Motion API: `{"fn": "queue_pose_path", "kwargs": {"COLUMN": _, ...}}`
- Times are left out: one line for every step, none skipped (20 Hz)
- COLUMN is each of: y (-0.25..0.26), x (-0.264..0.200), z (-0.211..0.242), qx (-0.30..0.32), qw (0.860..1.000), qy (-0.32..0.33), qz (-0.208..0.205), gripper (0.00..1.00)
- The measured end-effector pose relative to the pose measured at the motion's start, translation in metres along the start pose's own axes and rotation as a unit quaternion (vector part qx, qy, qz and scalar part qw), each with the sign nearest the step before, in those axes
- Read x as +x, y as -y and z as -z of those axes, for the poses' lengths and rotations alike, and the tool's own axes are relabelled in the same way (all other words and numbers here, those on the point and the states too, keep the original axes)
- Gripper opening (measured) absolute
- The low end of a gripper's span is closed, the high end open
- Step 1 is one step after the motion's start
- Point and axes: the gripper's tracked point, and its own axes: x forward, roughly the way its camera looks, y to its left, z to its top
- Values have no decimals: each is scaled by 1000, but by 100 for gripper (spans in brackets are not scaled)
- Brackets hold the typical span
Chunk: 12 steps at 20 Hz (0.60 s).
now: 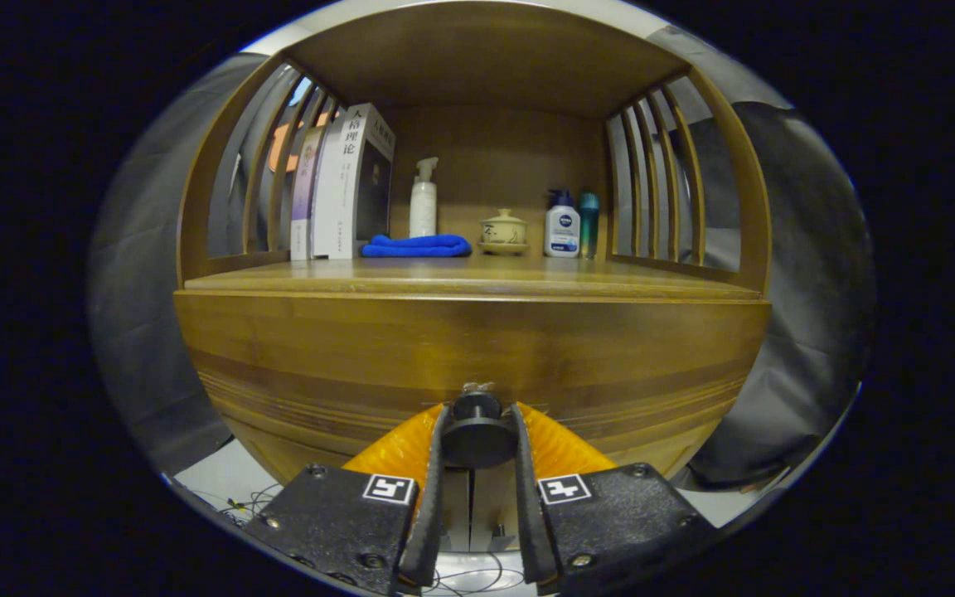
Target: Pull open the drawer, take out the items inside it, and place them on the countertop above the cabinet.
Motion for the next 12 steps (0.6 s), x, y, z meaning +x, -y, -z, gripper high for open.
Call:
{"fn": "queue_pose_path", "kwargs": {"y": -1, "x": -1, "z": 0, "qx": 1, "qw": 1000, "qy": -3, "qz": -2, "gripper": 39}}
{"fn": "queue_pose_path", "kwargs": {"y": 0, "x": -1, "z": 0, "qx": 1, "qw": 1000, "qy": -6, "qz": -3, "gripper": 39}}
{"fn": "queue_pose_path", "kwargs": {"y": -1, "x": -2, "z": -1, "qx": 0, "qw": 1000, "qy": -5, "qz": -4, "gripper": 38}}
{"fn": "queue_pose_path", "kwargs": {"y": 0, "x": -4, "z": 1, "qx": -3, "qw": 1000, "qy": -5, "qz": -2, "gripper": 37}}
{"fn": "queue_pose_path", "kwargs": {"y": 0, "x": -7, "z": 1, "qx": -6, "qw": 1000, "qy": -5, "qz": -1, "gripper": 37}}
{"fn": "queue_pose_path", "kwargs": {"y": -2, "x": -15, "z": 4, "qx": -4, "qw": 1000, "qy": -5, "qz": -1, "gripper": 37}}
{"fn": "queue_pose_path", "kwargs": {"y": -3, "x": -23, "z": 6, "qx": -2, "qw": 1000, "qy": -7, "qz": -2, "gripper": 37}}
{"fn": "queue_pose_path", "kwargs": {"y": -2, "x": -29, "z": 8, "qx": 0, "qw": 1000, "qy": -8, "qz": -4, "gripper": 37}}
{"fn": "queue_pose_path", "kwargs": {"y": -2, "x": -35, "z": 9, "qx": 1, "qw": 1000, "qy": -9, "qz": -6, "gripper": 37}}
{"fn": "queue_pose_path", "kwargs": {"y": -1, "x": -39, "z": 11, "qx": -3, "qw": 1000, "qy": -9, "qz": -8, "gripper": 37}}
{"fn": "queue_pose_path", "kwargs": {"y": 0, "x": -46, "z": 11, "qx": -6, "qw": 1000, "qy": -7, "qz": -7, "gripper": 37}}
{"fn": "queue_pose_path", "kwargs": {"y": -1, "x": -54, "z": 14, "qx": -10, "qw": 1000, "qy": -5, "qz": -7, "gripper": 37}}
